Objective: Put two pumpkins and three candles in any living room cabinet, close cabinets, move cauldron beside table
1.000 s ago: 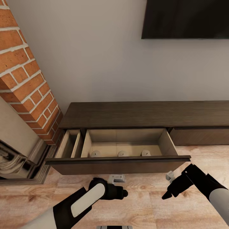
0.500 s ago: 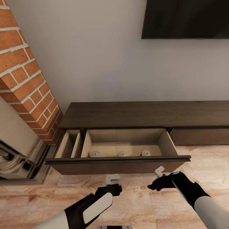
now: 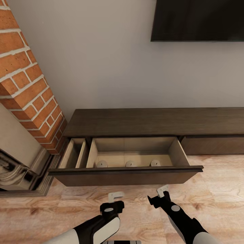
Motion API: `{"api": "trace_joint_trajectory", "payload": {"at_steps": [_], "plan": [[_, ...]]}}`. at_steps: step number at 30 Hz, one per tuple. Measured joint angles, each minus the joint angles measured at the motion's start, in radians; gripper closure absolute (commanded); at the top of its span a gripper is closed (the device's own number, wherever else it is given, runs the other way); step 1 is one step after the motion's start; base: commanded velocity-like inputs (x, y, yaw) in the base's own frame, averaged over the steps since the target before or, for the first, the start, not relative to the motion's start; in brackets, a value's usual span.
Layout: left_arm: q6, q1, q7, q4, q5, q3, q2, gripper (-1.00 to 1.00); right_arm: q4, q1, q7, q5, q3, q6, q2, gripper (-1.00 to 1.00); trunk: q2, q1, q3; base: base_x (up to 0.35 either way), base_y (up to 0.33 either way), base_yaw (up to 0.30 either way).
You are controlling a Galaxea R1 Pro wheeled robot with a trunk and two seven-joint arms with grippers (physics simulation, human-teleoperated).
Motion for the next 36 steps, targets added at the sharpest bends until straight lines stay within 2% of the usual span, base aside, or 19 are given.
{"api": "trace_joint_trajectory", "payload": {"at_steps": [1,2,3,6,7,11,16,19,21,23,27,36], "plan": [[-0.001,0.000,-0.001,0.001,-0.039,0.002,-0.002,-1.00,0.001,0.000,-0.004,-0.003,0.000,-0.004,0.002,-1.00,0.000,0.000,0.000,0.000,0.000,0.000],[-0.001,0.000,-0.002,0.002,-0.093,0.003,-0.004,-1.00,0.002,0.001,-0.008,-0.007,-0.001,-0.007,0.003,-1.00,0.000,0.000,0.000,0.000,0.000,0.000],[-0.002,0.000,-0.002,0.002,-0.118,0.005,-0.005,-1.00,0.003,0.001,-0.010,-0.008,-0.001,-0.008,0.005,-1.00,0.000,0.000,0.000,0.000,0.000,0.000],[-0.002,0.000,-0.003,0.000,-0.153,0.006,-0.008,-1.00,0.002,0.001,-0.020,-0.011,-0.009,-0.010,0.020,-1.00,0.000,0.000,0.000,0.000,0.000,0.000],[-0.002,0.000,-0.004,0.000,-0.160,0.006,-0.010,-1.00,0.002,0.001,-0.026,-0.020,-0.022,-0.010,0.029,-1.00,0.000,0.000,0.000,0.000,0.000,0.000],[-0.018,-0.001,-0.004,-0.002,-0.166,0.007,-0.014,-1.00,0.003,0.001,-0.037,-0.059,-0.056,-0.011,0.049,-1.00,0.000,0.000,0.000,0.000,0.000,0.000],[-0.028,-0.005,-0.011,-0.002,-0.167,0.007,-0.013,-1.00,0.003,0.001,-0.046,-0.071,-0.063,-0.011,0.055,-1.00,0.000,0.000,0.000,0.095,0.000,0.000],[-0.028,-0.011,-0.057,0.002,-0.167,0.006,-0.012,-1.00,0.004,0.001,-0.048,-0.073,-0.064,-0.011,0.056,-1.00,0.000,0.000,0.000,0.266,0.000,0.000],[-0.028,-0.012,-0.118,0.005,-0.166,0.005,-0.010,-1.00,0.004,0.001,-0.050,-0.073,-0.064,-0.021,0.057,-1.00,0.000,0.000,0.000,0.158,0.000,0.000],[-0.029,-0.013,-0.176,0.027,-0.166,0.006,-0.009,-1.00,0.006,0.001,-0.051,-0.075,-0.065,-0.035,0.071,-1.00,0.000,0.000,0.000,0.052,0.000,0.000],[-0.031,-0.013,-0.243,0.075,-0.167,0.007,-0.010,-1.00,0.008,0.001,-0.052,-0.075,-0.067,-0.044,0.087,-1.00,0.000,0.000,0.000,0.018,0.000,0.000],[-0.033,-0.013,-0.265,0.090,-0.165,0.012,-0.008,-1.00,0.012,0.001,-0.052,-0.075,-0.069,-0.046,0.089,-1.00,0.000,0.000,0.000,0.039,0.018,0.000]]}}
